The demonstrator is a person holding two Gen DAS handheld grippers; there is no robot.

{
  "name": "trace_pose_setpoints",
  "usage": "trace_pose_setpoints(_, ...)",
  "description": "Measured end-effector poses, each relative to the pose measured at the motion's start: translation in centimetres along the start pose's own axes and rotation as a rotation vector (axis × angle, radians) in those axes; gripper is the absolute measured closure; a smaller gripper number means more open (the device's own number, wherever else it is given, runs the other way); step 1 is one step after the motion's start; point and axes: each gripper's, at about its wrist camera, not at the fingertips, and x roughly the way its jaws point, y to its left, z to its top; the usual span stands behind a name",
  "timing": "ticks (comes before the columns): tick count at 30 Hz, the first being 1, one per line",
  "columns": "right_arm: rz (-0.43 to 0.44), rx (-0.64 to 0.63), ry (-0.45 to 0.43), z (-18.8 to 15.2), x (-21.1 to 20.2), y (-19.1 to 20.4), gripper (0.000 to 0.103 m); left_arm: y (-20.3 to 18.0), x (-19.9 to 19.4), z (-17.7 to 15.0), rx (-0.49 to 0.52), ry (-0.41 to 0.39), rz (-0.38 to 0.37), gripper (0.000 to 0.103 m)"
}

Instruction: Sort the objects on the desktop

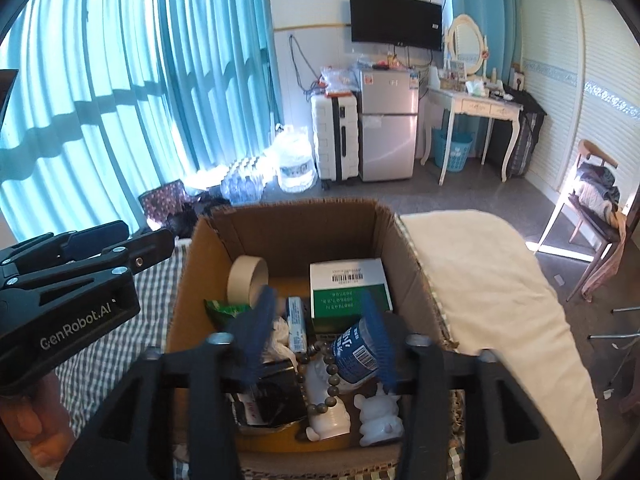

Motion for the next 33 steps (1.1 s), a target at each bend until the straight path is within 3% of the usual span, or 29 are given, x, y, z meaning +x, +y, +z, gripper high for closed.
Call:
trace_pose_setpoints(2, -0.011, -0.008, -0.029, 0.3, -1.2, 0.3, 0.036, 0.4, -1.4, 0.2, -0.011, -0.021, -0.002, 0.041)
trace_pose_setpoints(4, -0.034, -0.019, -0.037, 0.6, -2.0, 0.6, 0.031, 0.7, -2.3, 0.3, -0.018, -0.028, -0.012, 0.026)
trace_pose_setpoints(8, -0.039, -0.013, -0.069, 1.2, -4.0, 0.7, 0.019, 1.4, -4.8, 0.6, -0.033, -0.061, -0.007, 0.015)
trace_pose_setpoints(10, -0.037, 0.004, -0.085, 1.5, -5.0, 0.7, 0.007, 1.7, -5.7, 0.8, -0.037, -0.076, 0.004, 0.001)
trace_pose_setpoints(12, -0.036, 0.021, -0.102, 1.8, -6.0, 0.6, 0.000, 2.1, -6.9, 0.7, -0.044, -0.100, 0.030, 0.000)
trace_pose_setpoints(16, -0.045, 0.030, -0.123, 2.1, -7.6, 0.9, 0.000, 3.2, -8.3, 0.7, -0.054, -0.106, 0.077, 0.000)
trace_pose_setpoints(33, 0.006, -0.027, -0.167, 2.2, -12.5, 5.6, 0.000, 9.6, -15.8, -0.9, -0.122, -0.167, 0.147, 0.000)
